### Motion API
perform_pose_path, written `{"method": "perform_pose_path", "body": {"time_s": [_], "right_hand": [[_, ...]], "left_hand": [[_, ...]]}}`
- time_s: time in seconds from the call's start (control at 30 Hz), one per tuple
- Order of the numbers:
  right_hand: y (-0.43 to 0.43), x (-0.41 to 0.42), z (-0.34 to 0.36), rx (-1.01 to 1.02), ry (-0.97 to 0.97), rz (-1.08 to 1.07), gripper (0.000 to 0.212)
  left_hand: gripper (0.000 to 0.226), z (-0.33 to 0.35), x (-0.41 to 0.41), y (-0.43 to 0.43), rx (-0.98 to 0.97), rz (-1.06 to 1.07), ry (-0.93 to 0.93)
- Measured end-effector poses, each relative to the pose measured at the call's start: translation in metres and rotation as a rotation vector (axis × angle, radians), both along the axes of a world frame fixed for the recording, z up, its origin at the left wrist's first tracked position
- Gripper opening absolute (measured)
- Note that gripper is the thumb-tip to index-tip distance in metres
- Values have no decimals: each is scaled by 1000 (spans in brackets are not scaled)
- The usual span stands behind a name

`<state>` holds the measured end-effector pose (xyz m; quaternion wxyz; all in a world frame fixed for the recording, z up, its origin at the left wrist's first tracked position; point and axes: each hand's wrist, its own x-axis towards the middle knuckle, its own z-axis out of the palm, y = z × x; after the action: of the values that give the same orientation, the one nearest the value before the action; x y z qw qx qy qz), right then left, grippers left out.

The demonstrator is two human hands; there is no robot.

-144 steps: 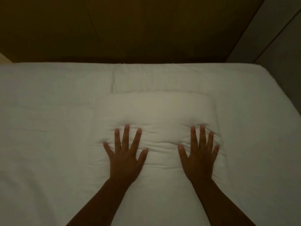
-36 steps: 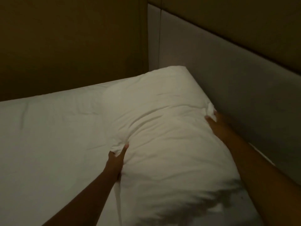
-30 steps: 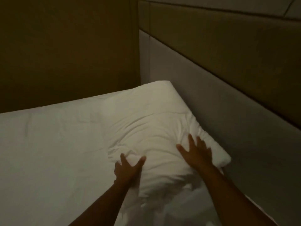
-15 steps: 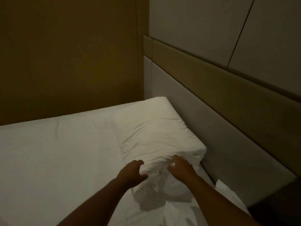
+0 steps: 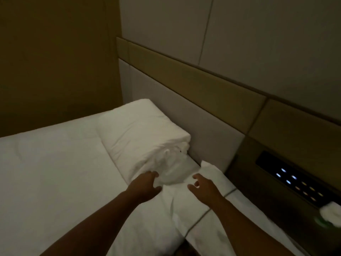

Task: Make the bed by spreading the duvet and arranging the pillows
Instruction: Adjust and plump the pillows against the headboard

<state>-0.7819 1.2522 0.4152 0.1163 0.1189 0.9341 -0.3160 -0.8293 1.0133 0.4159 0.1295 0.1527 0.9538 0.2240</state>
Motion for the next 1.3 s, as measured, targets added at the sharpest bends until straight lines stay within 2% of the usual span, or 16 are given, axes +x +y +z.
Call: {"method": "perform_pose_path", "body": {"time_s": [0.23,0.43,0.57,0.7,0.8,0.87,0.97,1.07,1.17,1.3], "right_hand": [[105,77,-32,5,-101,-181,55],[212,112,-87,-11,-220,-270,56],[280,123,-139,-51,-320,-319,67],[329,114,-188,2,-291,-359,74],[355,106,-221,19,-286,-379,79],[369,104,-239,17,-287,-404,83],[384,99,-267,9,-291,-449,93],[387,91,-280,-71,-357,-487,97],[388,84,-284,-78,-381,-472,93],[377,77,-266,-166,-283,-451,83]], "left_hand": [[57,-25,37,90,-4,-153,-50],[54,-83,65,188,11,-118,-237],[54,-148,103,248,122,94,-448],[62,-209,142,287,260,422,-603],[78,-251,169,296,292,630,-626],[103,-274,185,301,326,730,-716],[108,-289,199,314,551,885,-847],[122,-291,198,326,697,983,-897],[101,-285,188,334,747,1163,-974],[67,-262,179,343,803,1165,-1020]]}}
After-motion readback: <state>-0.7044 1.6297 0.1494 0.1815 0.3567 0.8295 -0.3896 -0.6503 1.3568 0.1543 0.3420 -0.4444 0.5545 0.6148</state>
